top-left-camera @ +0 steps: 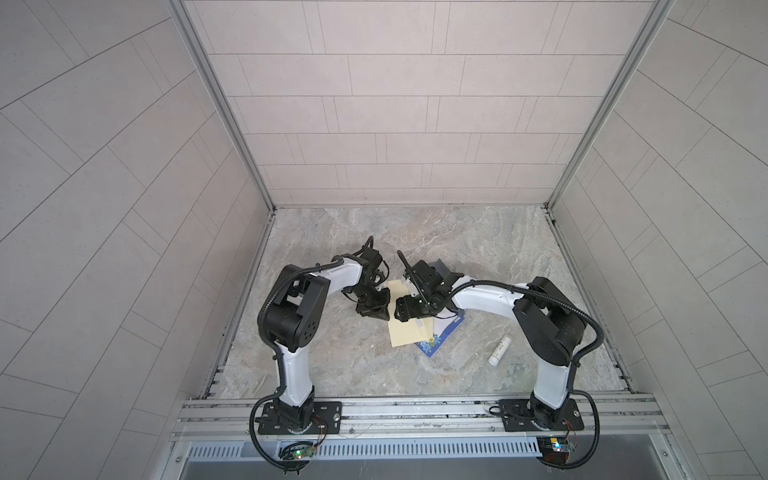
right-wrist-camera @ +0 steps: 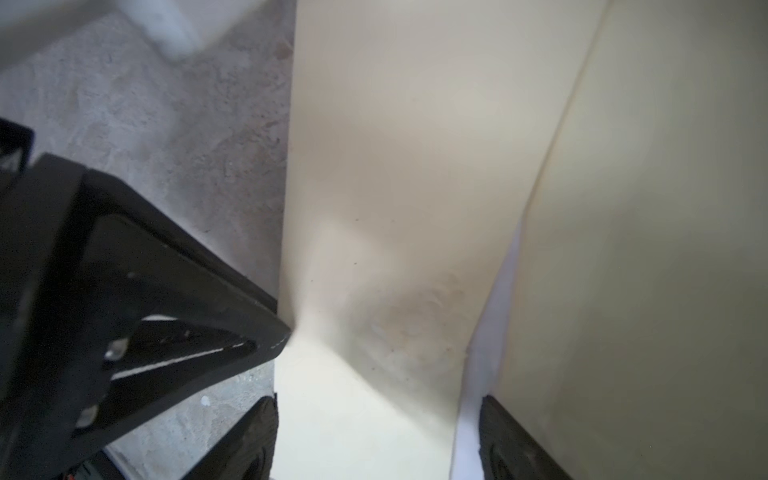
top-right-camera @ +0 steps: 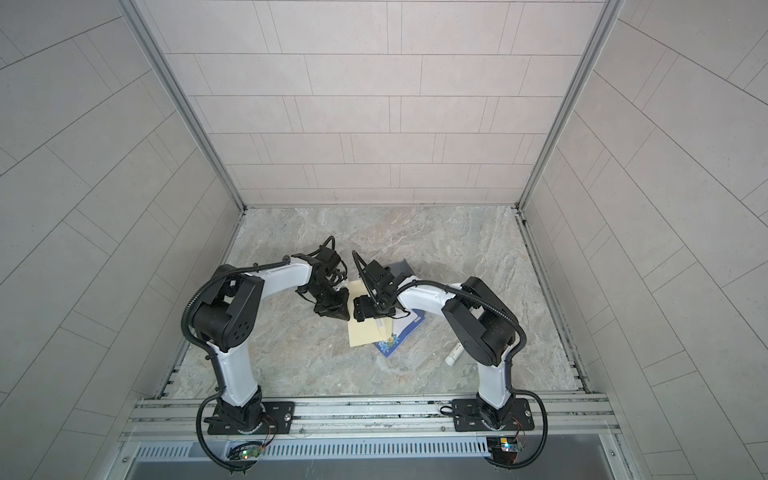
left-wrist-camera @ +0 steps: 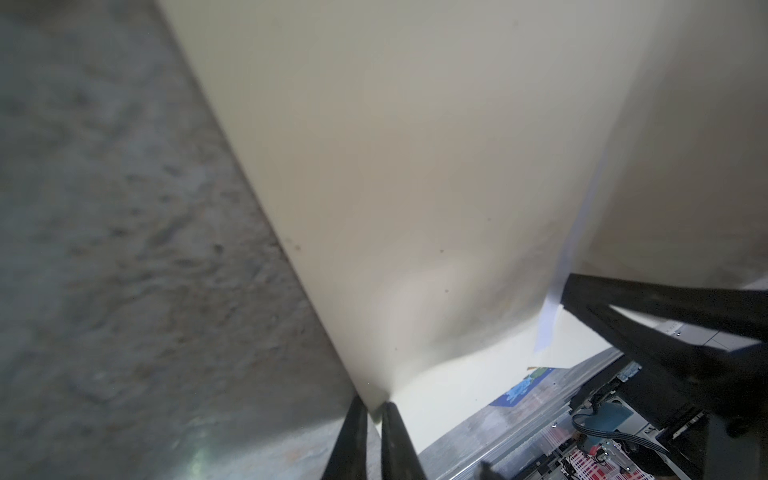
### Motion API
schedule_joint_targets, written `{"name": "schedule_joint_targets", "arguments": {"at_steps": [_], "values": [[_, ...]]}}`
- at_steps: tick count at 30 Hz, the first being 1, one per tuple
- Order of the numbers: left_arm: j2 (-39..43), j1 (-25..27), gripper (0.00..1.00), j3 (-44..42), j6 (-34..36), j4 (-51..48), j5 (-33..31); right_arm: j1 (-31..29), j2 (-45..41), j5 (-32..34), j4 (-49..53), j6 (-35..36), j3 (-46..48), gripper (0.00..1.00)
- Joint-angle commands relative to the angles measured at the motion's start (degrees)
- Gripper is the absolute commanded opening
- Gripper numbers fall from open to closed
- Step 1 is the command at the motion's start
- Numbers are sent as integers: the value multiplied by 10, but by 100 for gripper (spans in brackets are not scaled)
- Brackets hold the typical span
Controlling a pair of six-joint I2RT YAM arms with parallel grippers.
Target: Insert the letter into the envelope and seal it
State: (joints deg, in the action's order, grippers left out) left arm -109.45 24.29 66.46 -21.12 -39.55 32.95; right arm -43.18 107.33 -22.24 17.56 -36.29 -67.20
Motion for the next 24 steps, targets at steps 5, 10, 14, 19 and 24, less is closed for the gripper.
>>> {"name": "schedule_joint_targets", "arguments": {"at_steps": [5,10,14,19,24], "values": [[-22,3,15,13,1,20,-25,-5,-4,-87,-26,10,5,77],[-18,3,16,20,5,13,-35,-5,-36,-8,9,6,8,77],[-17,3,15,26,15,0,-45,-5,-74,47,16,-3,25,77],[-18,3,14,23,16,-4,-50,-6,-74,30,42,-4,30,77],[-6,3,14,12,4,9,-44,-6,-61,-2,57,0,43,77]]}}
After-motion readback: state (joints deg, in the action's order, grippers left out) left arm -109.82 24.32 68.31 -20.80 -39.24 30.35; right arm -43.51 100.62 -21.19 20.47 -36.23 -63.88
